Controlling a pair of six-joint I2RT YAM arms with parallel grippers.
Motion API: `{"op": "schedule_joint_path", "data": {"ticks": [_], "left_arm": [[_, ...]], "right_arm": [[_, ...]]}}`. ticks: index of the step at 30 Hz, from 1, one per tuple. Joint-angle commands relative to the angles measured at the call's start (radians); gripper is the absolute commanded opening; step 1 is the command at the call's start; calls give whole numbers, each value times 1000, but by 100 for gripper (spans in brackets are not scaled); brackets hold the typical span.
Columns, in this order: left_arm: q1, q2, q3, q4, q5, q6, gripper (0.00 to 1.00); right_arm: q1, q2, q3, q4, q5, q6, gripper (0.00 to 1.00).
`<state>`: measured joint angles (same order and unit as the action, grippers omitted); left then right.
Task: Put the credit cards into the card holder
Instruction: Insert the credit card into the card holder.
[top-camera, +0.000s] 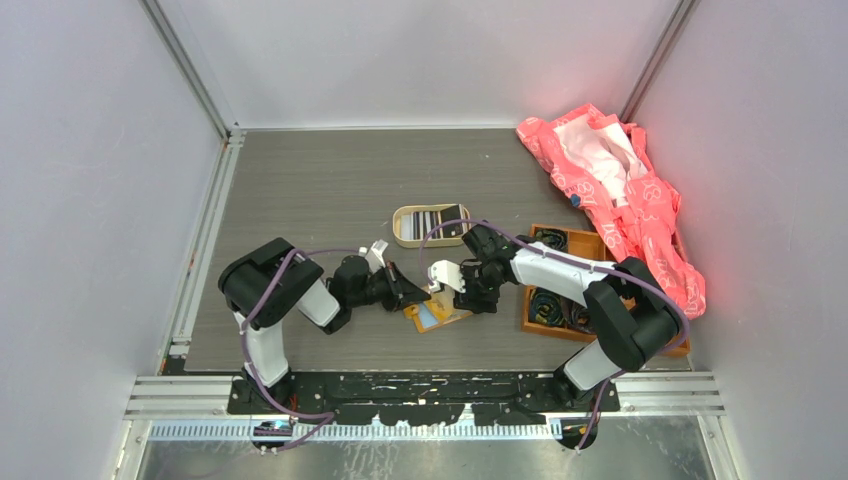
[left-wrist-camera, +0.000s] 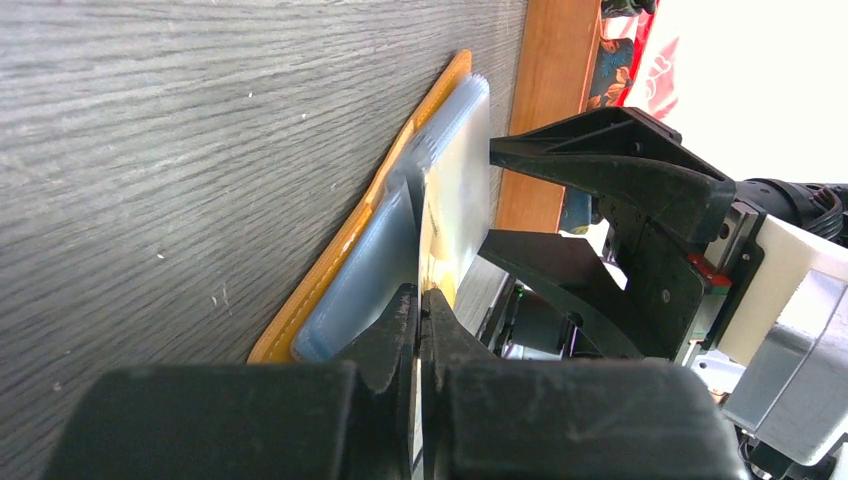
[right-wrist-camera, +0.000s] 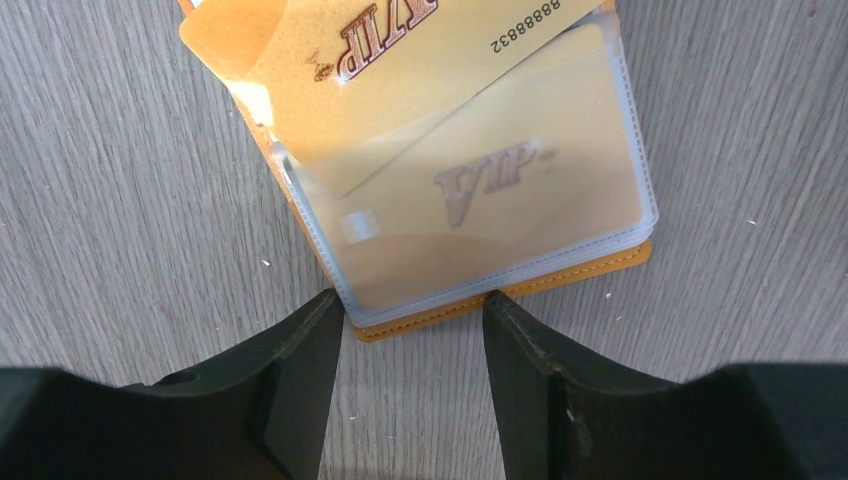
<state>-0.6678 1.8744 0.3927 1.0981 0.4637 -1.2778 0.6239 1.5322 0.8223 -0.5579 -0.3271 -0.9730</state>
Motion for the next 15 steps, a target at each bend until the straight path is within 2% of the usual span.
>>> {"op": "schedule_joint_path", "data": {"ticks": [1, 15], "left_arm": [[-7, 16, 21, 0, -2, 3, 0], [-11, 43, 35, 0, 15, -12, 0]], "right_arm": [[8, 22, 16, 29, 17, -10, 58], [12, 21, 14, 29, 17, -12, 58]]}}
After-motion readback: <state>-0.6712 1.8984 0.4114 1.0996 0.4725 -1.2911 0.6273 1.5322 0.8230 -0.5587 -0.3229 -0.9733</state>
